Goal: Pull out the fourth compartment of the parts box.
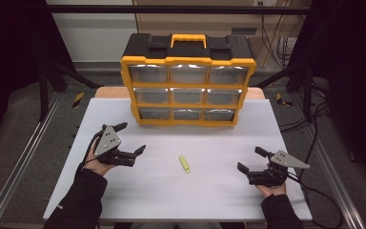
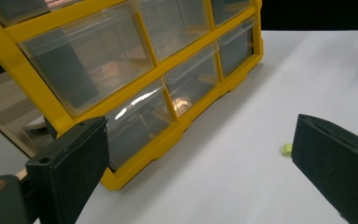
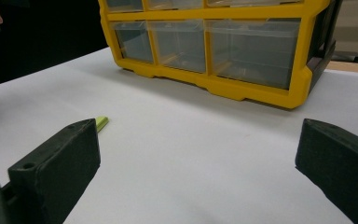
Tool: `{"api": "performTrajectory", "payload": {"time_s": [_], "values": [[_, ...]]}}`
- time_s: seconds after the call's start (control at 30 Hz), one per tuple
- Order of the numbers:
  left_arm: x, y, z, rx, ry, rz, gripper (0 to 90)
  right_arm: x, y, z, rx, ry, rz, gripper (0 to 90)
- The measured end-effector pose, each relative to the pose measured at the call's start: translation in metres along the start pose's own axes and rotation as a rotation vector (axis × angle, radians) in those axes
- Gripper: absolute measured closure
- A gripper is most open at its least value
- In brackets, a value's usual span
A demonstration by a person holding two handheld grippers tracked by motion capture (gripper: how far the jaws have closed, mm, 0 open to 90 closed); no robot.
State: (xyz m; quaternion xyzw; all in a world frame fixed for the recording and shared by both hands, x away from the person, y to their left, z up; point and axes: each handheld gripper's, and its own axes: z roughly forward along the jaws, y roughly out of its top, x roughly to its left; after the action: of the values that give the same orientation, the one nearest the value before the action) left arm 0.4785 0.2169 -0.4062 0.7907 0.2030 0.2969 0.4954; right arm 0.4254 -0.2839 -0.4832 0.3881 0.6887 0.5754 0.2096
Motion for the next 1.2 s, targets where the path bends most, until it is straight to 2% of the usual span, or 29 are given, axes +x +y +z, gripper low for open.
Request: {"api": "performTrajectory", "payload": {"time_s": [0.37, 0.73, 0.83, 0.9, 0.93, 0.97, 1.2], "values": [[0.003, 0.022, 0.006, 0.019, 0.002, 0.107, 4.1, 0.000, 0.000, 0.000, 0.002, 0.002, -0.002, 0.4], [0.008, 0.040, 0.015, 0.027, 0.005, 0.163, 4.1, 0.000, 0.000, 0.000, 0.000, 0.003, 0.000, 0.5], [0.009, 0.043, 0.018, 0.040, 0.008, 0.183, 4.1, 0.000, 0.000, -0.001, -0.004, 0.003, 0.000, 0.5], [0.010, 0.048, 0.022, 0.051, 0.015, 0.221, 4.1, 0.000, 0.000, -0.001, -0.004, 0.002, 0.000, 0.5], [0.010, 0.048, 0.022, 0.051, 0.015, 0.221, 4.2, 0.000, 0.000, -0.001, -0.003, 0.002, -0.001, 0.5], [0.011, 0.053, 0.023, 0.052, 0.017, 0.239, 4.2, 0.000, 0.000, -0.001, -0.002, 0.001, -0.002, 0.5], [0.018, 0.062, 0.028, 0.058, 0.033, 0.271, 4.6, 0.000, 0.000, -0.001, -0.001, 0.002, -0.001, 0.5]]}}
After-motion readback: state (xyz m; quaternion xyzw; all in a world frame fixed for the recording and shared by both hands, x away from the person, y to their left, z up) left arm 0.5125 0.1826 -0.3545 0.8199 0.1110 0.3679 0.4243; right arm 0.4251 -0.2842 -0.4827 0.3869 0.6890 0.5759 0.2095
